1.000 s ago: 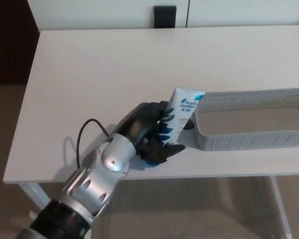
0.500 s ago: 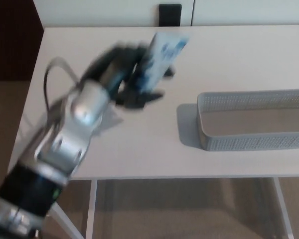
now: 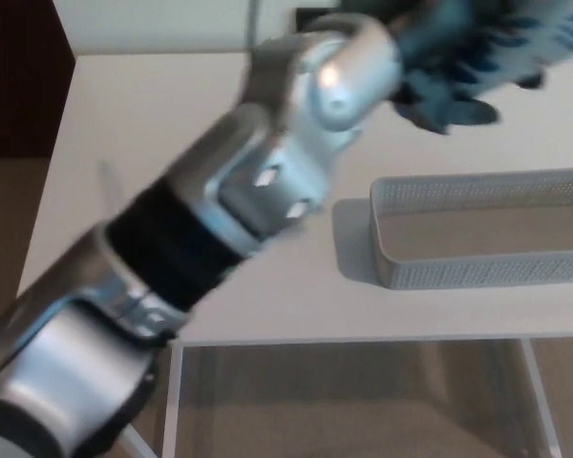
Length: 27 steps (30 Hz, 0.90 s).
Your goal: The robot walks towards a table in front, picks a shampoo with left hand and puts it in a small grey container
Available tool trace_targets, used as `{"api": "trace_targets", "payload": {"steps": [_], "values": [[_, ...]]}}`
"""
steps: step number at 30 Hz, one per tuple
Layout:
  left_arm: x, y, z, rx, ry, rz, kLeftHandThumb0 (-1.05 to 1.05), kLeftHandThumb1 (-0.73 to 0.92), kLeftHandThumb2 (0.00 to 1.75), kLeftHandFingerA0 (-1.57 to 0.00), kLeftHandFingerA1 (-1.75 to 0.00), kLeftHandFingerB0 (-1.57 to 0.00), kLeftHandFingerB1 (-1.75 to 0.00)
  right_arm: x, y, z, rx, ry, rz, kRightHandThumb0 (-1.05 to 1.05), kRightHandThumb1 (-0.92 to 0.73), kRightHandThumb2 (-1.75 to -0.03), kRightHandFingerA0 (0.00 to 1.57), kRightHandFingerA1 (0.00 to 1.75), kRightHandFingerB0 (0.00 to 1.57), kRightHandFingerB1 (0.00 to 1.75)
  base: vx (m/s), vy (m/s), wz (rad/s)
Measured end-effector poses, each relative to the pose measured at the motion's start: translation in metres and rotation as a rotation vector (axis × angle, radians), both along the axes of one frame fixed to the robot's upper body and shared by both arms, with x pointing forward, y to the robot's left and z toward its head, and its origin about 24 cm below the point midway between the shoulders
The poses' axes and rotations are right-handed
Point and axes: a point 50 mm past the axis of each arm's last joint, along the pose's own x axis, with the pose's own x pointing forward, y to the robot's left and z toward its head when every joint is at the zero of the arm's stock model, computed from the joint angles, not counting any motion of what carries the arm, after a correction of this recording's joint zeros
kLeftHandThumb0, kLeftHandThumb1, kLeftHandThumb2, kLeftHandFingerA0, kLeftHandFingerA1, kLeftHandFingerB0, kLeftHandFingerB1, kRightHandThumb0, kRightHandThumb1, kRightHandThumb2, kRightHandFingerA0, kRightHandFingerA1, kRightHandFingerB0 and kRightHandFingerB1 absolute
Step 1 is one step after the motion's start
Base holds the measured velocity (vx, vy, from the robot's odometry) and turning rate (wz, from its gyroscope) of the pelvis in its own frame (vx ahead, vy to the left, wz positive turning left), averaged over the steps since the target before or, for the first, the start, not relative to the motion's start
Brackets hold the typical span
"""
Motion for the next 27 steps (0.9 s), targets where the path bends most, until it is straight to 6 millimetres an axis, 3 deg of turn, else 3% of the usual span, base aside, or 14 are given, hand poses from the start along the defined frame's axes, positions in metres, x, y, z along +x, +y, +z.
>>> {"api": "trace_targets", "payload": {"steps": [4,5,10,11,12,13,14,17,18,19,22,23,24,27], "values": [[-0.007,-0.029,-0.027,0.074,0.095,-0.040,-0.18,0.61,0.59,-1.04,-0.95,-0.87,-0.60,-0.006,0.006,-0.004,0.023,0.010,-0.021,-0.33,-0.73,-0.61,0.65,0.48,0.54,0.42,0.00,0.000,0.00],[-0.009,-0.035,-0.034,0.094,0.119,-0.043,-0.16,0.62,0.59,-1.06,-0.74,-0.88,-0.65,-0.007,0.009,-0.006,0.034,0.011,-0.024,-0.33,-0.73,-0.61,0.67,0.51,0.55,0.43,0.00,0.000,0.00],[-0.009,-0.048,-0.061,0.149,0.215,-0.027,-0.16,0.62,0.59,-1.06,-0.74,-0.88,-0.65,-0.010,0.012,-0.008,0.051,0.012,-0.054,-0.33,-0.73,-0.61,0.67,0.51,0.55,0.43,0.00,0.000,0.00],[-0.008,-0.048,-0.063,0.155,0.220,-0.019,-0.25,0.62,0.58,-1.03,-0.70,-0.74,-0.50,-0.011,0.011,-0.008,0.051,0.013,-0.058,-0.33,-0.72,-0.61,0.68,0.51,0.54,0.42,0.00,0.000,0.00],[-0.007,-0.047,-0.067,0.160,0.233,-0.008,-0.21,0.65,0.59,-1.07,-0.79,-0.88,-0.66,-0.012,0.011,-0.008,0.051,0.015,-0.060,-0.32,-0.73,-0.60,0.67,0.50,0.55,0.42,0.00,0.000,0.00],[-0.006,-0.044,-0.076,0.169,0.253,0.007,-0.18,0.70,0.65,-1.09,-0.93,-0.84,-0.87,-0.012,0.011,-0.008,0.052,0.015,-0.060,-0.33,-0.73,-0.60,0.67,0.49,0.54,0.41,0.00,0.000,0.00],[-0.005,-0.042,-0.082,0.178,0.268,0.018,-0.18,0.69,0.65,-1.08,-0.98,-0.82,-0.89,-0.012,0.011,-0.008,0.052,0.015,-0.060,-0.33,-0.73,-0.60,0.66,0.48,0.55,0.41,0.00,0.000,0.00],[-0.002,-0.028,-0.111,0.206,0.319,0.072,-0.18,0.69,0.65,-1.08,-0.98,-0.82,-0.89,-0.014,0.011,-0.009,0.052,0.023,-0.059,-0.33,-0.73,-0.60,0.66,0.48,0.55,0.41,0.00,0.000,0.00],[-0.001,-0.027,-0.114,0.207,0.316,0.078,-0.18,0.69,0.65,-1.08,-0.98,-0.82,-0.89,-0.013,0.011,-0.009,0.052,0.023,-0.058,-0.33,-0.73,-0.60,0.66,0.48,0.55,0.41,0.00,0.000,0.00],[-0.001,-0.026,-0.116,0.208,0.314,0.083,-0.21,0.71,0.61,-1.00,-0.86,-0.79,-0.68,-0.013,0.011,-0.009,0.052,0.023,-0.057,-0.36,-0.73,-0.61,0.68,0.49,0.56,0.42,0.00,0.000,0.00],[0.000,-0.022,-0.118,0.191,0.298,0.095,-0.21,0.71,0.61,-1.00,-0.86,-0.79,-0.68,-0.010,0.011,-0.008,0.052,0.016,-0.055,-0.36,-0.73,-0.61,0.68,0.49,0.56,0.42,0.00,0.000,0.00],[0.000,-0.022,-0.119,0.186,0.295,0.095,-0.25,0.77,0.63,-0.98,-0.92,-0.77,-0.71,-0.009,0.011,-0.008,0.053,0.014,-0.054,-0.34,-0.74,-0.62,0.67,0.51,0.56,0.43,0.00,0.000,0.00],[0.000,-0.022,-0.119,0.183,0.290,0.094,-0.28,0.77,0.63,-1.01,-1.03,-0.78,-0.61,-0.008,0.011,-0.008,0.053,0.012,-0.053,-0.35,-0.74,-0.62,0.69,0.51,0.56,0.43,0.00,0.000,0.00],[-0.003,-0.021,-0.122,0.167,0.255,0.092,-0.27,0.75,0.63,-0.99,-1.12,-0.78,-0.58,-0.009,0.011,-0.008,0.053,0.013,-0.049,-0.35,-0.73,-0.61,0.68,0.50,0.54,0.42,0.00,0.000,0.00]]}}
